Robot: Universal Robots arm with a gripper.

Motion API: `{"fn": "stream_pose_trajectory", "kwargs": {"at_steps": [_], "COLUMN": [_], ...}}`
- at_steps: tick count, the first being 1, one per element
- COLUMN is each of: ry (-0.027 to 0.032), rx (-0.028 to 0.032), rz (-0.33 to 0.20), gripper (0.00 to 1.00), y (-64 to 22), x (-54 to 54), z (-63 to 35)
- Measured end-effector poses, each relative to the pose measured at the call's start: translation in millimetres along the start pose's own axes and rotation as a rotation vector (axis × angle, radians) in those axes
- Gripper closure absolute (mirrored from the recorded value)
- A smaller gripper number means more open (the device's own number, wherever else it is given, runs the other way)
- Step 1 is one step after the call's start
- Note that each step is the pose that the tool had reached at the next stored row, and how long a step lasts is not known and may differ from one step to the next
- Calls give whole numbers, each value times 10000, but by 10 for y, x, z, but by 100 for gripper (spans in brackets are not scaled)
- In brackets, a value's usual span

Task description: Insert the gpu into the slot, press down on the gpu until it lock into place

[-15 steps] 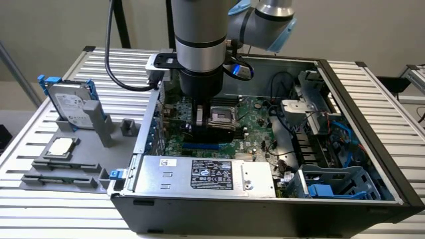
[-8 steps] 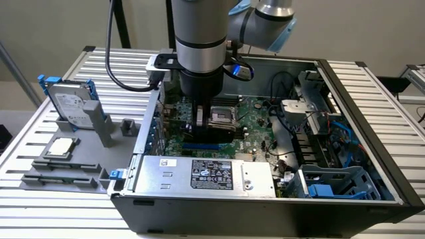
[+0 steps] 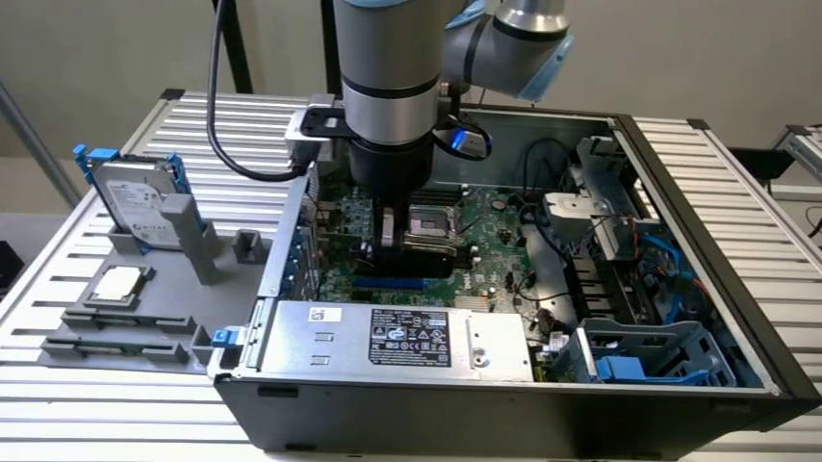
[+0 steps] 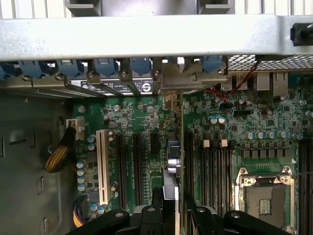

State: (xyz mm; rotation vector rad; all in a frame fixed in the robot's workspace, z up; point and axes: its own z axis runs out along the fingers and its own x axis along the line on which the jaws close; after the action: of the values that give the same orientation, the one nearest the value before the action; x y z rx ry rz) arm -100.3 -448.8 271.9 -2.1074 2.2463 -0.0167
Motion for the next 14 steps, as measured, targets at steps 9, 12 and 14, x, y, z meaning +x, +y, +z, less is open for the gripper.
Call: {"fn": "stream_pose_trajectory", "kwargs": {"at_steps": [9, 12, 14], "ry": [27, 23, 22], "rx": [-55, -59, -60], "rz": [-46, -120, -148], "gripper": [73, 73, 73], "y": [-2, 0, 0], "x": [2, 3, 3], "z": [62, 91, 106]}}
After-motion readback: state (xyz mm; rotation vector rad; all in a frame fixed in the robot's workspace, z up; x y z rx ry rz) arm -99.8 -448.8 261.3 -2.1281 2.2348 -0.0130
